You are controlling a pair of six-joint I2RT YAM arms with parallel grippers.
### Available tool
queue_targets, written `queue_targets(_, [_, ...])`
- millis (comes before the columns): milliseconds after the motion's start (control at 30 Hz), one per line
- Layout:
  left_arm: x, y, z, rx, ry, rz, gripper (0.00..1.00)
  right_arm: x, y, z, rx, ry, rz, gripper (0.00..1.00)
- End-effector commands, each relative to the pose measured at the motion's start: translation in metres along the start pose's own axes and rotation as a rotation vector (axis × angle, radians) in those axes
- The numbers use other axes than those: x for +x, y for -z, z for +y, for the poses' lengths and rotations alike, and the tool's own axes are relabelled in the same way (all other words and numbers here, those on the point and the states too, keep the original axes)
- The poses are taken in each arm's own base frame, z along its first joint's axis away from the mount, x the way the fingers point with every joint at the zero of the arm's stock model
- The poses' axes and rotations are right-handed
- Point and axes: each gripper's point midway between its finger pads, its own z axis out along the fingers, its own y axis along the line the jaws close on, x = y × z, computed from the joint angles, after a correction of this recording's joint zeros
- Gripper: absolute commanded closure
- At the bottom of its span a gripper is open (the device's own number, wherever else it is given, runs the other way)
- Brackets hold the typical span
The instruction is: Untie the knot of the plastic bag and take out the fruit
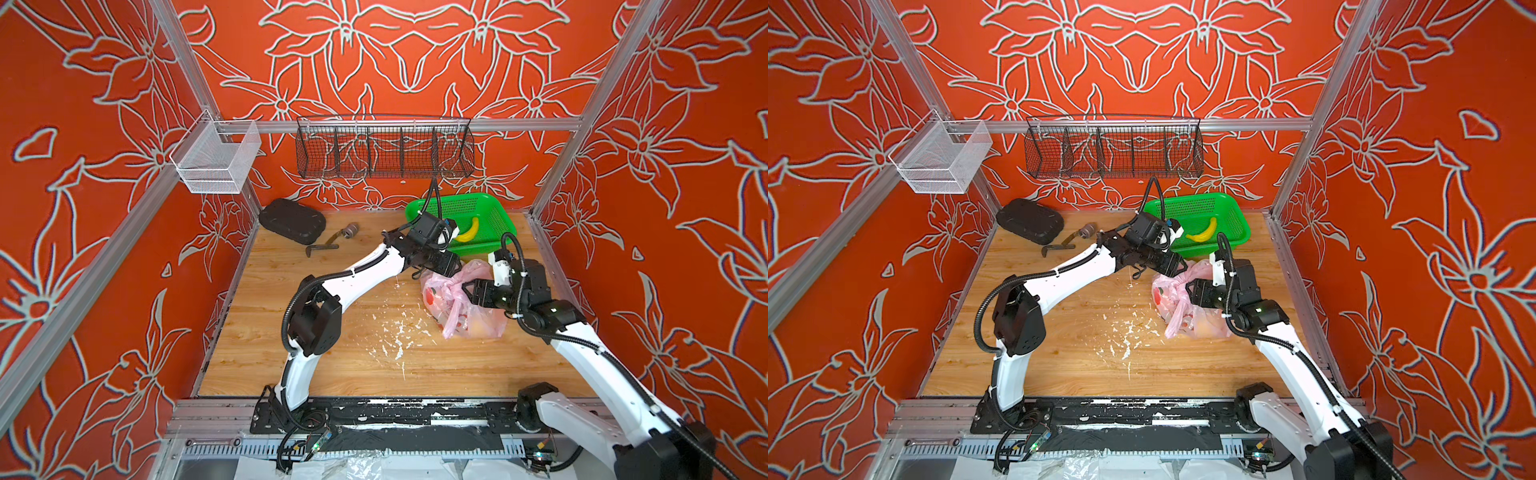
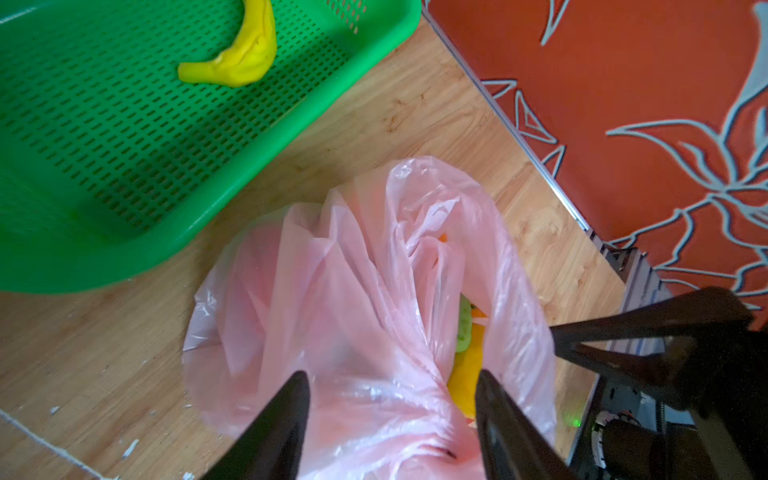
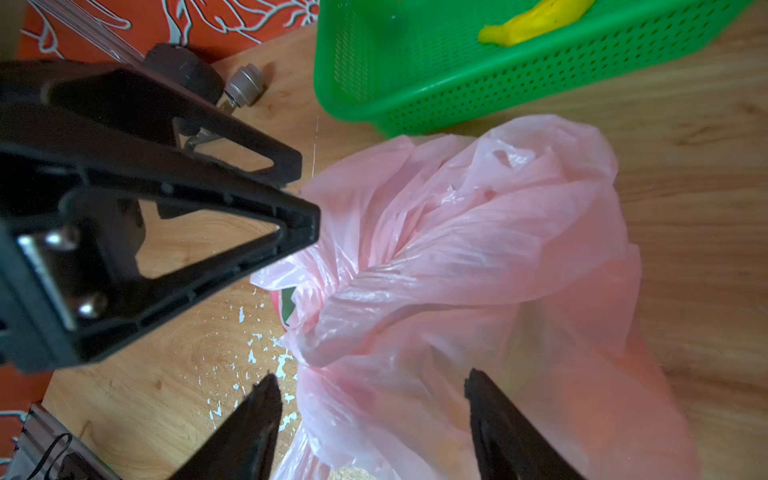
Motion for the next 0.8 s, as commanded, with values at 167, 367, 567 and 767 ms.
queue_targets(167, [0.032, -0.024, 0.023, -0.085, -0.003, 0.118, 0.39, 0.007, -0.022, -0.003, 0.003, -0.047, 0.052, 0.46])
queue_targets(367, [0.036, -0.029, 0.029, -0.108, 0.026, 0.134, 0.83, 0.014, -0.026, -0.005, -0.006, -0.073, 0.057, 0.87])
queue_targets(567, [0.028, -0.018, 0.031, -0.141, 0.035, 0.104, 1.00, 0.013, -0.016, -0.018, 0.056, -0.075, -0.002, 1.00])
queue_targets(767, [0.022, 0.004, 0.038, -0.198, 0.027, 0.062, 1.00, 0.014, 0.001, -0.041, 0.171, -0.107, -0.067, 1.00])
